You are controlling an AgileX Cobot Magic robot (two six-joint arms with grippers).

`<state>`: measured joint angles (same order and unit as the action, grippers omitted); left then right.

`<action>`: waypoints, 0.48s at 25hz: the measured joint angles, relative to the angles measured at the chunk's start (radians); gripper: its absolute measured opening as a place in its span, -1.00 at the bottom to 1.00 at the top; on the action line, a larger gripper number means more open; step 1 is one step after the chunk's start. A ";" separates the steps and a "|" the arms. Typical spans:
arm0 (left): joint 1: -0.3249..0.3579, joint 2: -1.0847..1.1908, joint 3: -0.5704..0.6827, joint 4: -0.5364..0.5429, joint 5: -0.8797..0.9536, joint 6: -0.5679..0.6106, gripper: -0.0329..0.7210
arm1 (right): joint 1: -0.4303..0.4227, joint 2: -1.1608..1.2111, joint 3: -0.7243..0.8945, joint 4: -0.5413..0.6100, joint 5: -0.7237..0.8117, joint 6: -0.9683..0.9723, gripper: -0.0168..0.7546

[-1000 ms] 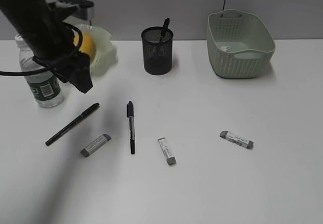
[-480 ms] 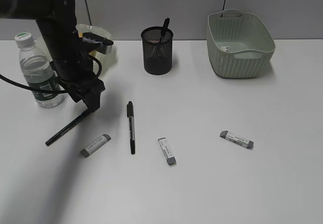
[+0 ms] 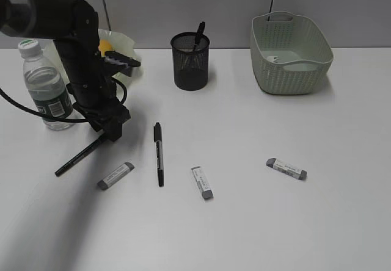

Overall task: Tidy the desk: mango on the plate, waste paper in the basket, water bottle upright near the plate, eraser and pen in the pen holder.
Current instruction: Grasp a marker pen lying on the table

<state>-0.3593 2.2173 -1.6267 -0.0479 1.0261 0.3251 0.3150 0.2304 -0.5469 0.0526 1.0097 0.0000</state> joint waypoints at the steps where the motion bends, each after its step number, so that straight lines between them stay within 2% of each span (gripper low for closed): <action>1: 0.000 0.001 0.000 0.004 -0.004 0.000 0.15 | 0.000 0.000 0.000 0.000 0.000 0.000 0.15; 5: 0.000 0.007 0.000 0.009 -0.006 0.000 0.11 | 0.000 0.000 0.000 0.000 -0.001 0.000 0.15; 12: 0.000 0.020 -0.001 0.013 0.000 0.000 -0.07 | 0.000 0.000 0.003 0.000 -0.004 0.000 0.15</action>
<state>-0.3593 2.2377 -1.6279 -0.0349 1.0259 0.3251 0.3150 0.2304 -0.5440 0.0526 1.0057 0.0000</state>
